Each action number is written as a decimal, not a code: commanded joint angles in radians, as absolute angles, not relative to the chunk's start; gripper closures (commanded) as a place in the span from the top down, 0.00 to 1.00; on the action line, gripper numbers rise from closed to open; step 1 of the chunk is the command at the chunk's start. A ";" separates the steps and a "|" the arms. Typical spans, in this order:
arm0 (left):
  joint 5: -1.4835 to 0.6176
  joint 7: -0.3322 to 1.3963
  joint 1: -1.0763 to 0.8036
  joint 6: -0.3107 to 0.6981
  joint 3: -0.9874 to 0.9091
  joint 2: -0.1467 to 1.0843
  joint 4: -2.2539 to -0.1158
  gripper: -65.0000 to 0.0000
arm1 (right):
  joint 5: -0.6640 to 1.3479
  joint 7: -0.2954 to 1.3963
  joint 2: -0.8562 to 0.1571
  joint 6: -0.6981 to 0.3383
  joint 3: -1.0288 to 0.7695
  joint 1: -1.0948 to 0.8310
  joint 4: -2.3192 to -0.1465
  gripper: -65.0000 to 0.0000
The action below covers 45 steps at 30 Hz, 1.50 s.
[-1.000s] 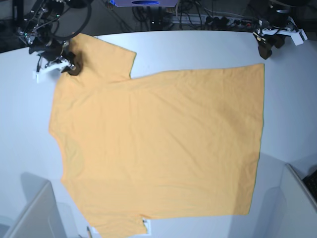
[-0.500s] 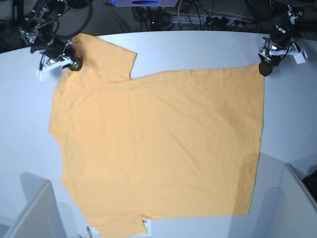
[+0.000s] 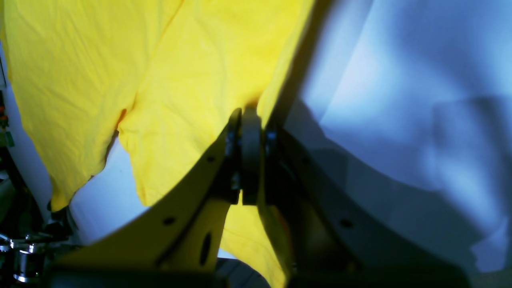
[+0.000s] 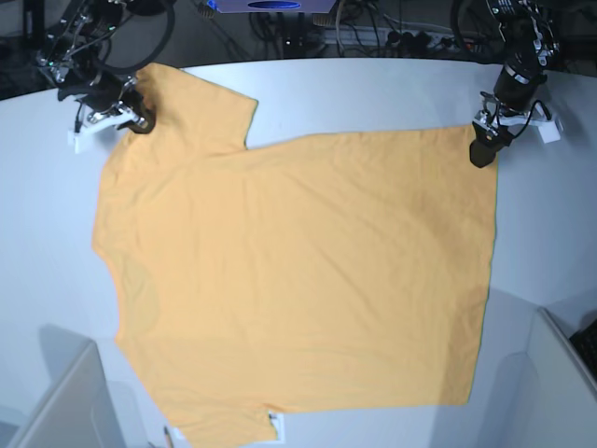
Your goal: Fold the T-shirt properly
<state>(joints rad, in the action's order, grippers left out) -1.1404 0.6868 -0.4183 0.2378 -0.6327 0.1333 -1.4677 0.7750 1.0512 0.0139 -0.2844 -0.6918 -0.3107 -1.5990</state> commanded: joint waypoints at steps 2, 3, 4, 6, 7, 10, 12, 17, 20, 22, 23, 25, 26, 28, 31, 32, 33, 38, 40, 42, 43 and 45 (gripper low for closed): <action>-1.075 0.736 -0.433 0.186 -0.630 0.127 -1.442 0.71 | 0.746 1.064 0.005 -0.275 -0.693 -0.314 -1.604 0.00; -1.075 0.736 -0.433 0.186 -0.627 0.124 -1.440 0.71 | 0.746 1.064 0.005 -0.275 -0.693 -0.314 -1.604 0.00; -1.075 0.736 -0.430 0.186 -0.624 0.124 -1.440 0.69 | 0.746 1.064 0.005 -0.275 -0.693 -0.312 -1.604 0.00; -1.075 0.737 -0.414 0.186 -0.621 0.122 -1.435 0.59 | 0.746 1.064 0.005 -0.275 -0.693 -0.312 -1.604 0.00; -1.073 0.739 -0.410 0.186 -0.621 0.122 -1.434 0.52 | 0.746 1.064 0.005 -0.275 -0.693 -0.312 -1.604 0.00; -1.073 0.739 -0.409 0.186 -0.621 0.125 -1.440 0.22 | 0.746 1.064 0.005 -0.274 -0.693 -0.312 -1.604 0.00; -1.073 0.739 -0.412 0.186 -0.621 0.127 -1.452 0.00 | 0.746 1.064 0.005 -0.274 -0.694 -0.312 -1.606 0.00; -1.067 0.739 -0.430 0.185 -0.621 0.131 -1.491 0.00 | 0.751 1.063 0.008 -0.274 -0.694 -0.315 -1.610 0.00; -1.066 0.739 -0.446 0.185 -0.627 0.131 -1.524 0.00 | 0.754 1.063 0.012 -0.274 -0.696 -0.328 -1.626 0.00; -1.066 0.739 -0.469 0.185 -0.628 0.131 -1.563 0.00 | 0.754 1.063 0.013 -0.274 -0.696 -0.349 -1.661 0.00; -1.066 0.739 -0.478 0.185 -0.630 0.131 -1.583 0.00 | 0.754 1.063 0.019 -0.274 -0.696 -0.358 -1.681 0.00; -1.066 0.736 -0.503 0.185 -0.631 0.137 -1.620 0.00 | 0.754 1.063 0.031 -0.274 -0.696 -0.374 -1.707 0.00; -1.066 0.736 -0.513 0.185 -0.631 0.147 -1.638 0.00 | 0.754 1.064 0.036 -0.274 -0.704 -0.381 -1.719 0.00; -1.066 0.736 -0.532 0.185 -0.631 0.154 -1.659 0.00 | 0.754 1.070 0.042 -0.274 -0.725 -0.390 -1.736 0.00; -1.067 0.737 -0.556 0.185 -0.633 0.166 -1.687 0.00 | 0.754 1.070 0.042 -0.274 -0.734 -0.414 -1.761 0.00; -1.067 0.737 -0.565 0.185 -0.633 0.173 -1.696 0.00 | 0.754 1.070 0.042 -0.274 -0.734 -0.424 -1.778 0.00; -1.067 0.737 -0.575 0.185 -0.633 0.174 -1.704 0.00 | 0.754 1.070 0.045 -0.274 -0.734 -0.435 -1.794 0.00; -1.067 0.737 -0.622 0.185 -0.633 0.177 -1.773 0.00 | 0.754 1.072 0.065 -0.274 -0.730 -0.469 -1.879 0.00; -1.067 0.737 -0.642 0.183 -0.633 0.177 -1.807 0.00 | 0.754 1.072 0.076 -0.274 -0.728 -0.475 -1.905 0.00; -1.067 0.737 -0.657 0.180 -0.633 0.177 -1.848 0.00 | 0.754 1.073 0.076 -0.274 -0.727 -0.475 -1.916 0.00; -1.067 0.737 -0.662 0.180 -0.633 0.177 -1.865 0.00 | 0.754 1.078 0.076 -0.274 -0.727 -0.470 -1.916 0.00; -1.067 0.737 -0.667 0.180 -0.633 0.177 -1.890 0.00 | 0.754 1.102 0.076 -0.274 -0.731 -0.464 -1.916 0.00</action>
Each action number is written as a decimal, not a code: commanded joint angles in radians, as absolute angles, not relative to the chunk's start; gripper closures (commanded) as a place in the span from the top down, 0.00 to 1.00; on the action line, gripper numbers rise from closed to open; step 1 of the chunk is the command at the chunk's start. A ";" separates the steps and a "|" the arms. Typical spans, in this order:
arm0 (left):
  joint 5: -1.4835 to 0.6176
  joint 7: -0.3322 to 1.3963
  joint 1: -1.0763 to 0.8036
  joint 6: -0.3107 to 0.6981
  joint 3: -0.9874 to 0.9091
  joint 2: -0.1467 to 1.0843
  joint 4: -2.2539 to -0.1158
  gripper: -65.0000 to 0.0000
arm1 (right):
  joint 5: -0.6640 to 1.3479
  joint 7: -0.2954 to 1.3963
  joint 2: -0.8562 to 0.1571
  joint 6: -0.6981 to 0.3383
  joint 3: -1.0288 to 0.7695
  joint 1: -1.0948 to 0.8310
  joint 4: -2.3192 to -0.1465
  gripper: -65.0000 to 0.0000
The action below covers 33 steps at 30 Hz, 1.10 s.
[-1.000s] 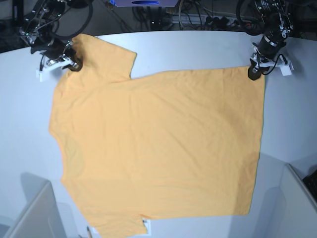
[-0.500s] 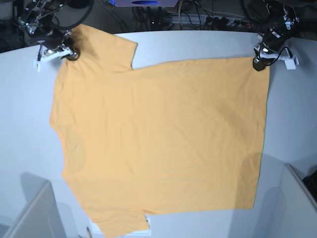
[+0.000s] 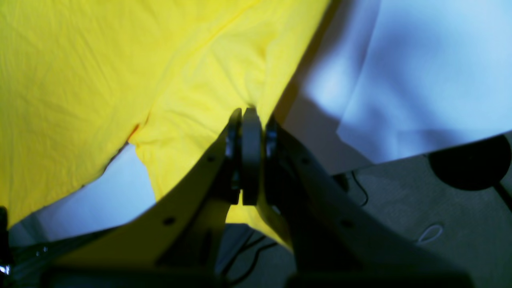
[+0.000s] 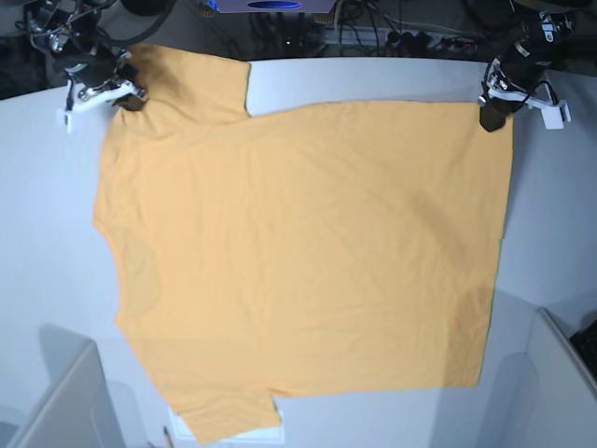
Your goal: Fold the T-shirt properly
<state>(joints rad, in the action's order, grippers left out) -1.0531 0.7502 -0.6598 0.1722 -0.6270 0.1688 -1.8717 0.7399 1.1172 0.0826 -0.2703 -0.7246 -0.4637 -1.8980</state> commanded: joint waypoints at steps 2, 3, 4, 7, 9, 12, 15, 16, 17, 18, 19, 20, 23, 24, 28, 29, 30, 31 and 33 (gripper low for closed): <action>-1.066 0.737 -0.657 0.180 -0.633 0.177 -1.894 0.00 | 0.754 1.112 0.074 -0.274 -0.728 -0.443 -1.917 0.00; -1.066 0.739 -0.653 0.179 -0.628 0.177 -1.893 0.00 | 0.754 1.116 0.073 -0.274 -0.728 -0.432 -1.917 0.00; -1.064 0.739 -0.638 0.179 -0.625 0.177 -1.893 0.00 | 0.754 1.116 0.071 -0.274 -0.727 -0.420 -1.917 0.00; -1.015 0.739 -0.605 0.162 -0.622 0.176 -1.893 0.00 | 0.754 1.125 0.070 -0.274 -0.727 -0.375 -1.917 0.00; -0.972 0.739 -0.587 0.136 -0.621 0.173 -1.894 0.00 | 0.754 1.164 0.068 -0.274 -0.731 -0.341 -1.917 0.00; -0.952 0.740 -0.572 0.133 -0.613 0.173 -1.894 0.00 | 0.754 1.214 0.068 -0.274 -0.733 -0.300 -1.917 0.00; -0.946 0.740 -0.556 0.131 -0.607 0.173 -1.893 0.00 | 0.754 1.218 0.068 -0.274 -0.730 -0.268 -1.917 0.00; -0.946 0.740 -0.547 0.131 -0.607 0.173 -1.893 0.00 | 0.754 1.221 0.068 -0.274 -0.727 -0.254 -1.917 0.00; -0.943 0.740 -0.538 0.131 -0.607 0.173 -1.893 0.00 | 0.754 1.222 0.068 -0.274 -0.727 -0.242 -1.917 0.00; -0.934 0.740 -0.529 0.131 -0.605 0.174 -1.893 0.00 | 0.754 1.222 0.068 -0.274 -0.727 -0.231 -1.917 0.00; -0.918 0.740 -0.516 0.130 -0.605 0.174 -1.893 0.00 | 0.754 1.222 0.068 -0.274 -0.727 -0.219 -1.917 0.00; -0.901 0.740 -0.504 0.130 -0.605 0.174 -1.893 0.00 | 0.754 1.227 0.068 -0.274 -0.727 -0.206 -1.917 0.00; -0.872 0.748 -0.478 0.130 -0.605 0.173 -1.893 0.00 | 0.754 1.268 0.068 -0.274 -0.731 -0.163 -1.917 0.00; -0.868 0.766 -0.466 0.130 -0.605 0.173 -1.893 0.00 | 0.754 1.274 0.068 -0.274 -0.731 -0.151 -1.917 0.00; -0.868 0.872 -0.392 0.130 -0.615 0.170 -1.891 0.00 | 0.754 1.282 0.068 -0.274 -0.727 -0.097 -1.917 0.00; -0.868 0.885 -0.377 0.130 -0.615 0.170 -1.891 0.00 | 0.754 1.282 0.068 -0.274 -0.727 -0.084 -1.917 0.00; -0.868 0.891 -0.361 0.120 -0.615 0.170 -1.891 0.00 | 0.753 1.282 0.068 -0.272 -0.725 -0.068 -1.917 0.00; -0.868 0.892 -0.348 0.093 -0.615 0.170 -1.891 0.00 | 0.750 1.282 0.067 -0.272 -0.725 -0.053 -1.916 0.00; -0.868 0.894 -0.328 0.035 -0.607 0.170 -1.891 0.00 | 0.746 1.282 0.067 -0.271 -0.725 -0.028 -1.913 0.00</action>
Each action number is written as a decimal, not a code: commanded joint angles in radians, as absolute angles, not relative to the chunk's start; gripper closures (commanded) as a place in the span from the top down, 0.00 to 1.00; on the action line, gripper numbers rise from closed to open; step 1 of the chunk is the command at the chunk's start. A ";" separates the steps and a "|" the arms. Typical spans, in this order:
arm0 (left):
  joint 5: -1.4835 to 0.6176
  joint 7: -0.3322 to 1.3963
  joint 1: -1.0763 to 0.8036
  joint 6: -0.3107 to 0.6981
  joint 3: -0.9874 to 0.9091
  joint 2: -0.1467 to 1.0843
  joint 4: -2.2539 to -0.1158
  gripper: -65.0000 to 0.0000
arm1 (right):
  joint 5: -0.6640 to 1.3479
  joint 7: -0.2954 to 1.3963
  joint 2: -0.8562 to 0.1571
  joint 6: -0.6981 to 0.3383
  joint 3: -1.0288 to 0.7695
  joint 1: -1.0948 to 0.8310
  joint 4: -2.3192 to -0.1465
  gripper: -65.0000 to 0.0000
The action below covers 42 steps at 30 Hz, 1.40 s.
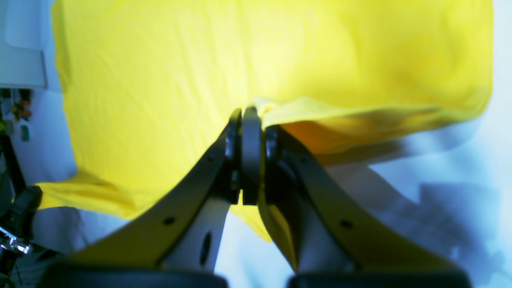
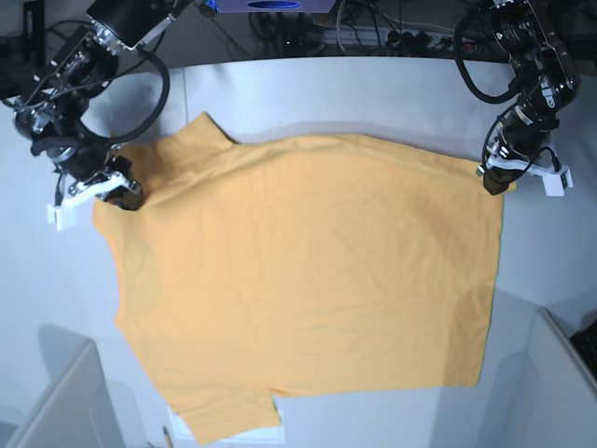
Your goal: Fold the T-shirt properly
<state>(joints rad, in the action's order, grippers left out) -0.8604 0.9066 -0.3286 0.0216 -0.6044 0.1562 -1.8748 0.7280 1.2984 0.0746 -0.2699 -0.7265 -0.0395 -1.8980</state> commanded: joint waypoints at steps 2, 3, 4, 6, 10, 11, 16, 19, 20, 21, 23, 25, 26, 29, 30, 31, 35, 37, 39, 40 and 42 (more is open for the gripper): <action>-0.868 0.894 -0.303 0.004 -0.607 0.171 -1.890 0.00 | 0.745 1.282 0.067 -0.269 -0.723 0.001 -1.910 0.00; -0.868 0.895 -0.292 -0.001 -0.607 0.171 -1.882 0.00 | 0.743 1.282 0.067 -0.268 -0.723 0.016 -1.905 0.00; -0.868 0.895 -0.280 -0.002 -0.605 0.171 -1.868 0.00 | 0.743 1.282 0.067 -0.257 -0.723 0.031 -1.891 0.00; -0.868 0.895 -0.252 -0.002 -0.605 0.173 -1.825 0.00 | 0.743 1.282 0.047 -0.223 -0.723 0.070 -1.840 0.00; -0.868 0.895 -0.222 -0.004 -0.605 0.174 -1.750 0.00 | 0.745 1.270 0.005 -0.211 -0.671 0.130 -1.741 0.00; -0.868 0.895 -0.219 -0.004 -0.605 0.176 -1.744 0.00 | 0.745 1.270 0.001 -0.211 -0.653 0.139 -1.730 0.00; -0.868 0.895 -0.194 -0.004 -0.605 0.174 -1.736 0.00 | 0.743 1.202 -0.010 -0.179 -0.591 0.196 -1.650 0.00; -0.868 0.895 -0.166 -0.004 -0.605 0.176 -1.709 0.00 | 0.745 1.176 -0.036 -0.142 -0.562 0.240 -1.575 0.00; -0.868 0.895 -0.157 -0.004 -0.605 0.176 -1.696 0.00 | 0.745 1.167 -0.038 -0.142 -0.550 0.251 -1.555 0.00; -0.868 0.895 -0.145 -0.004 -0.605 0.176 -1.685 0.00 | 0.745 1.158 -0.039 -0.140 -0.541 0.262 -1.541 0.00; -0.868 0.895 -0.130 -0.004 -0.605 0.176 -1.670 0.00 | 0.745 1.147 -0.039 -0.139 -0.535 0.277 -1.520 0.00; -0.868 0.895 -0.120 -0.004 -0.605 0.177 -1.666 0.00 | 0.743 1.142 -0.039 -0.137 -0.535 0.283 -1.512 0.00; -0.868 0.895 -0.111 -0.004 -0.605 0.177 -1.664 0.00 | 0.743 1.141 -0.041 -0.137 -0.535 0.288 -1.508 0.00; -0.868 0.895 -0.097 -0.004 -0.605 0.177 -1.664 0.00 | 0.743 1.141 -0.054 -0.137 -0.535 0.302 -1.477 0.00; -0.868 0.895 -0.085 -0.004 -0.605 0.177 -1.662 0.00 | 0.743 1.139 -0.059 -0.137 -0.535 0.309 -1.461 0.00; -0.868 0.895 -0.081 -0.004 -0.605 0.177 -1.662 0.00 | 0.743 1.133 -0.061 -0.137 -0.535 0.318 -1.451 0.00; -0.868 0.895 -0.070 -0.004 -0.607 0.179 -1.653 0.00 | 0.743 1.107 -0.062 -0.137 -0.533 0.334 -1.409 0.00; -0.868 0.895 -0.070 -0.004 -0.607 0.179 -1.658 0.00 | 0.743 1.107 -0.062 -0.137 -0.533 0.351 -1.389 0.00; -0.868 0.895 -0.068 -0.004 -0.607 0.179 -1.658 0.00 | 0.743 1.106 -0.064 -0.137 -0.533 0.363 -1.368 0.00; -0.868 0.895 -0.061 -0.004 -0.607 0.179 -1.656 0.00 | 0.743 1.106 -0.064 -0.137 -0.533 0.371 -1.360 0.00; -0.868 0.895 -0.048 -0.004 -0.607 0.180 -1.644 0.00 | 0.743 1.090 -0.074 -0.137 -0.532 0.386 -1.334 0.00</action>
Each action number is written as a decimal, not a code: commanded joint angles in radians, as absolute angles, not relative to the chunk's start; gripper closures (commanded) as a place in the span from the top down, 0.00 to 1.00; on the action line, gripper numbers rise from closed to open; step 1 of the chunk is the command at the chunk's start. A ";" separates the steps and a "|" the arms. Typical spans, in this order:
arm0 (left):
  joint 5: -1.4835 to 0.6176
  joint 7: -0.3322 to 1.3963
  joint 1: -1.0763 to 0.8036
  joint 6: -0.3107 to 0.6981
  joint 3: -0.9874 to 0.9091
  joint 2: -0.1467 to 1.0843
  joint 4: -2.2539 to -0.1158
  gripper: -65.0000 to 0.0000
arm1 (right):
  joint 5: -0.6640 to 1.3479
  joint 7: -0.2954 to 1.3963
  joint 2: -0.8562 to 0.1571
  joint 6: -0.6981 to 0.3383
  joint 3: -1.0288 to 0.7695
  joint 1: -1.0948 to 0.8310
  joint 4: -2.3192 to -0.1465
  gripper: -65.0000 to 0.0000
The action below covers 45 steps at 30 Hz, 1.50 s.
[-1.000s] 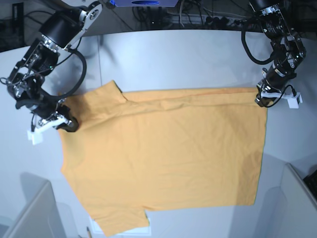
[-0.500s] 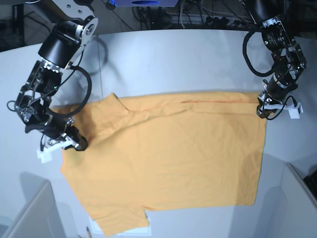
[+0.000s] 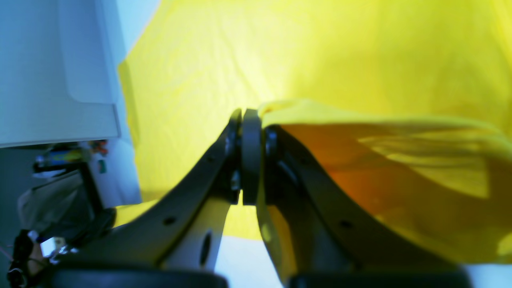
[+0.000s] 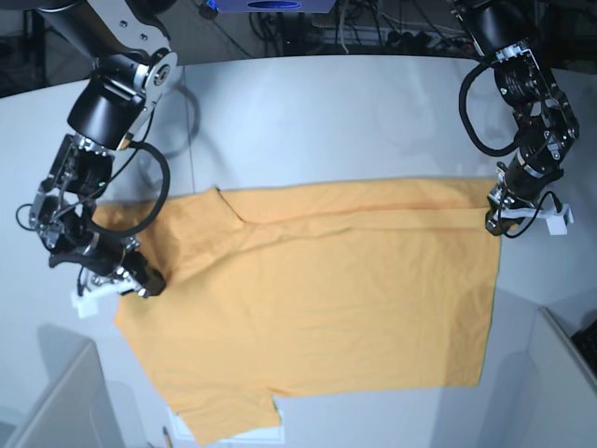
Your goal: Fold the T-shirt properly
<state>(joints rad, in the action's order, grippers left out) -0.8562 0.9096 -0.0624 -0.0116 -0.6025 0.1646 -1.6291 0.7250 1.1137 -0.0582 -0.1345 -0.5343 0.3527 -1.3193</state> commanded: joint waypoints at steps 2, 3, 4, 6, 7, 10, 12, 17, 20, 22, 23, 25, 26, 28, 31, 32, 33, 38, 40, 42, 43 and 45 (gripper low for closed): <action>-0.868 0.895 -0.031 -0.004 -0.596 0.189 -1.635 0.00 | 0.743 1.064 -0.082 -0.137 -0.510 0.395 -1.307 0.00; -0.868 0.895 -0.022 -0.004 -0.576 0.200 -1.632 0.00 | 0.743 1.047 -0.090 -0.137 -0.490 0.398 -1.293 0.00; -0.868 0.895 -0.016 -0.004 -0.555 0.217 -1.624 0.00 | 0.743 1.036 -0.102 -0.137 -0.472 0.403 -1.282 0.00; -0.868 0.892 -0.005 -0.004 -0.524 0.237 -1.610 0.00 | 0.743 1.018 -0.108 -0.137 -0.446 0.404 -1.270 0.00; -0.868 0.892 0.007 -0.004 -0.516 0.242 -1.600 0.00 | 0.743 1.010 -0.111 -0.137 -0.440 0.406 -1.260 0.00; -0.868 0.894 0.041 -0.004 -0.509 0.245 -1.555 0.00 | 0.743 0.970 -0.116 -0.137 -0.435 0.409 -1.228 0.00; -0.868 0.894 0.056 -0.004 -0.507 0.246 -1.526 0.00 | 0.743 0.949 -0.117 -0.137 -0.433 0.417 -1.205 0.00; -0.868 0.889 0.062 -0.004 -0.506 0.266 -1.486 0.00 | 0.743 0.923 -0.117 -0.137 -0.433 0.423 -1.187 0.00; -0.868 0.888 0.068 -0.004 -0.510 0.268 -1.468 0.00 | 0.743 0.901 -0.117 -0.137 -0.432 0.433 -1.178 0.00; -0.866 0.888 0.074 -0.004 -0.507 0.275 -1.458 0.00 | 0.743 0.895 -0.119 -0.137 -0.432 0.437 -1.162 0.00; -0.866 0.888 0.079 -0.004 -0.507 0.278 -1.448 0.00 | 0.743 0.895 -0.119 -0.137 -0.432 0.437 -1.161 0.00; -0.866 0.888 0.082 -0.004 -0.507 0.278 -1.435 0.00 | 0.743 0.894 -0.119 -0.137 -0.432 0.437 -1.161 0.00; -0.866 0.888 0.084 -0.004 -0.507 0.278 -1.434 0.00 | 0.743 0.895 -0.119 -0.137 -0.432 0.437 -1.161 0.00; -0.866 0.886 0.084 -0.004 -0.507 0.278 -1.434 0.00 | 0.743 0.895 -0.117 -0.137 -0.432 0.433 -1.161 0.00; -0.866 0.886 0.090 -0.004 -0.507 0.278 -1.434 0.00 | 0.743 0.895 -0.117 -0.137 -0.432 0.430 -1.161 0.00; -0.866 0.886 0.094 -0.004 -0.507 0.278 -1.434 0.00 | 0.743 0.895 -0.117 -0.137 -0.432 0.430 -1.161 0.00; -0.866 0.886 0.096 -0.004 -0.507 0.278 -1.434 0.00 | 0.743 0.895 -0.117 -0.137 -0.432 0.430 -1.161 0.00; -0.866 0.886 0.099 -0.004 -0.515 0.278 -1.432 0.00 | 0.743 0.897 -0.117 -0.136 -0.437 0.430 -1.164 0.06; -0.866 0.886 0.099 -0.004 -0.516 0.280 -1.432 0.00 | 0.743 0.895 -0.119 -0.136 -0.438 0.430 -1.164 0.27; -0.866 0.881 0.101 -0.004 -0.518 0.280 -1.429 0.03 | 0.743 0.881 -0.122 -0.122 -0.440 0.430 -1.165 0.40; -0.866 0.869 0.110 -0.004 -0.516 0.280 -1.422 0.12 | 0.743 0.863 -0.134 -0.084 -0.440 0.429 -1.165 0.42; -0.866 0.852 0.127 -0.004 -0.516 0.280 -1.397 0.29 | 0.743 0.825 -0.142 -0.002 -0.437 0.427 -1.167 0.43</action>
<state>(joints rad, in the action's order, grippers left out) -0.8505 0.8673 0.1070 -0.0120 -0.5117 0.2638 -1.3792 0.7288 0.8345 -0.1246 0.0116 -0.4343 0.3996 -1.1450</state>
